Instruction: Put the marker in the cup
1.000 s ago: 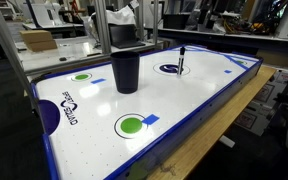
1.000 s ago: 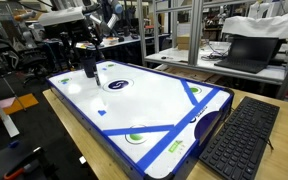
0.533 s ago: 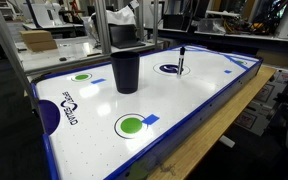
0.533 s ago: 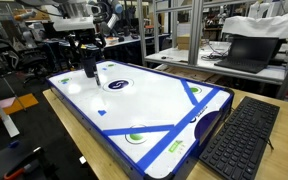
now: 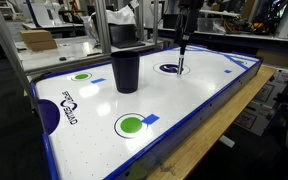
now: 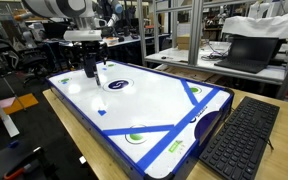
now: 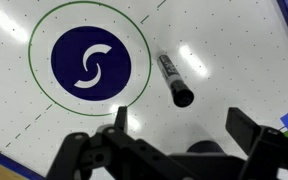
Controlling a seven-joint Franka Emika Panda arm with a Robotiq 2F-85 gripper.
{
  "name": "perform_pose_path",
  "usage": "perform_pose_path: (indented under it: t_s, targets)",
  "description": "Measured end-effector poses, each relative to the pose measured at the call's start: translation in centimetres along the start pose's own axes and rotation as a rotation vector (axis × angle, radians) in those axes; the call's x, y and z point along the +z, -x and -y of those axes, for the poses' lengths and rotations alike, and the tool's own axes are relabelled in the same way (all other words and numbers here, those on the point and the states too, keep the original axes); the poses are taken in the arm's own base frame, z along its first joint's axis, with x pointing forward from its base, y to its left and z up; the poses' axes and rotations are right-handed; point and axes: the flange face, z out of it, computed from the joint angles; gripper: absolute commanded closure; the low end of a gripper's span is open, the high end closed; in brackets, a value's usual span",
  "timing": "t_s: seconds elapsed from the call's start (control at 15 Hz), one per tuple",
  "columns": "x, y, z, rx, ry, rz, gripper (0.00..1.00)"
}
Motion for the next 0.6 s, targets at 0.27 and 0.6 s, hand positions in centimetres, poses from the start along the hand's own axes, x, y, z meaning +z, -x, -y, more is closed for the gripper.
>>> perform_pose_path:
  t_s: [0.27, 0.6]
  targets:
    - [0.93, 0.10, -0.16, 0.009, -0.025, 0.058, 0.00]
    - [1.13, 0.39, -0.04, 0.006, -0.038, 0.109, 0.00]
